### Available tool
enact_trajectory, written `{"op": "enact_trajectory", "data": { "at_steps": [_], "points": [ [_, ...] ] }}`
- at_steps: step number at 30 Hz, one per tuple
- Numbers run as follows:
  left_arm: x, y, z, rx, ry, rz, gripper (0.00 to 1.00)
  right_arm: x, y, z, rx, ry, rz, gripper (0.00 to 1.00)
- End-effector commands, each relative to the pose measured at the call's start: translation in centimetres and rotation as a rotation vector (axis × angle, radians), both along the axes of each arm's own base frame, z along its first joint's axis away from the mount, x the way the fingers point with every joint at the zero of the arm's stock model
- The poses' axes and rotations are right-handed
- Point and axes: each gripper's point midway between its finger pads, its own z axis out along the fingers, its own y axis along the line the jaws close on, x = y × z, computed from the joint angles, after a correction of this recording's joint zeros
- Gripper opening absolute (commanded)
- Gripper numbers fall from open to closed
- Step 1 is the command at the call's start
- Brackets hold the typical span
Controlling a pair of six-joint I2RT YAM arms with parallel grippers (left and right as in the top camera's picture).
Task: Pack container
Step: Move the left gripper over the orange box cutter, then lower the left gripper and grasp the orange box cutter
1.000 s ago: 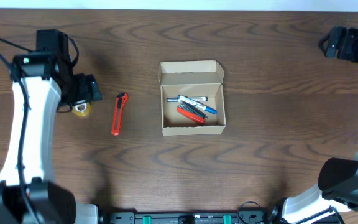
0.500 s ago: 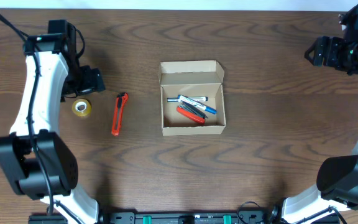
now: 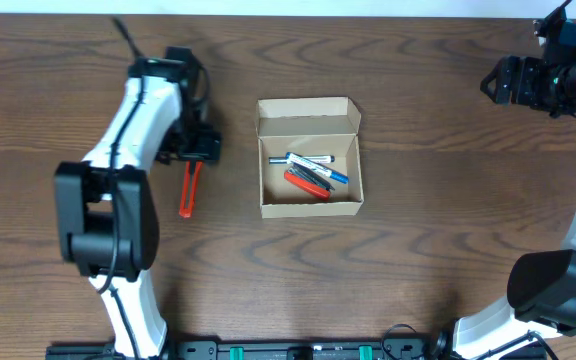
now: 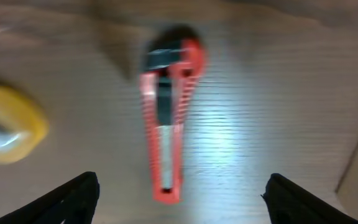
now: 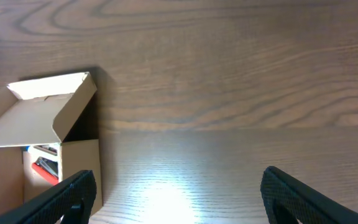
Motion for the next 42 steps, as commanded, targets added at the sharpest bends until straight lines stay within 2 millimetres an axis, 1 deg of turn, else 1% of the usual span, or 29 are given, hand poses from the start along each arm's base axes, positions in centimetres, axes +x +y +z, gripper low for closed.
{"op": "enact_trajectory", "data": {
  "at_steps": [1,5,8,10,13,15,17,22,27,30,34,38,42],
  "points": [
    [0.3,-1.1,0.4,-0.095,-0.006,-0.065,0.95,-0.2,0.7,0.3,0.008,-0.007,0.023,0.84],
    [0.6,-1.1,0.9,-0.097,-0.041,-0.063,0.95,-0.3,0.7,0.3,0.008,-0.003,0.025,0.84],
    [0.1,-0.8,1.0,-0.089,-0.075,-0.036,0.95,-0.4,0.8,0.2,0.009,0.001,0.025,0.84],
    [-0.6,-0.6,0.6,-0.09,-0.096,-0.013,0.95,-0.4,0.8,0.2,0.01,0.003,0.026,0.84],
    [-2.5,-0.4,-0.2,-0.115,-0.124,0.011,0.95,-0.4,0.8,0.2,0.011,0.003,0.025,0.83],
    [-3.4,0.0,-0.4,-0.101,-0.143,0.01,0.95,-0.5,0.8,0.2,0.011,0.004,0.026,0.83],
    [-3.9,0.1,-0.3,-0.099,-0.158,0.009,0.95,-0.5,0.8,0.2,0.012,0.007,0.026,0.82],
    [-3.4,0.2,-0.4,-0.1,-0.185,0.032,0.95,-0.8,0.9,0.0,0.016,0.019,0.026,0.8],
    [-2.8,0.1,-0.9,-0.105,-0.219,0.031,0.95,-1.4,1.1,-0.2,0.017,0.045,0.039,0.8],
    [-2.8,0.4,-1.4,-0.105,-0.226,0.039,0.95,-1.6,1.2,-0.3,0.017,0.051,0.045,0.8],
    [-3.2,0.9,-2.1,-0.108,-0.214,0.044,0.95,-1.7,1.2,-0.4,0.018,0.058,0.045,0.8],
    [-2.9,1.7,-2.2,-0.106,-0.224,0.061,0.95,-1.8,1.2,-0.4,0.019,0.06,0.045,0.8],
    [-2.5,1.9,-2.5,-0.109,-0.231,0.068,0.95,-1.8,1.2,-0.4,0.02,0.062,0.045,0.8]
  ]
}}
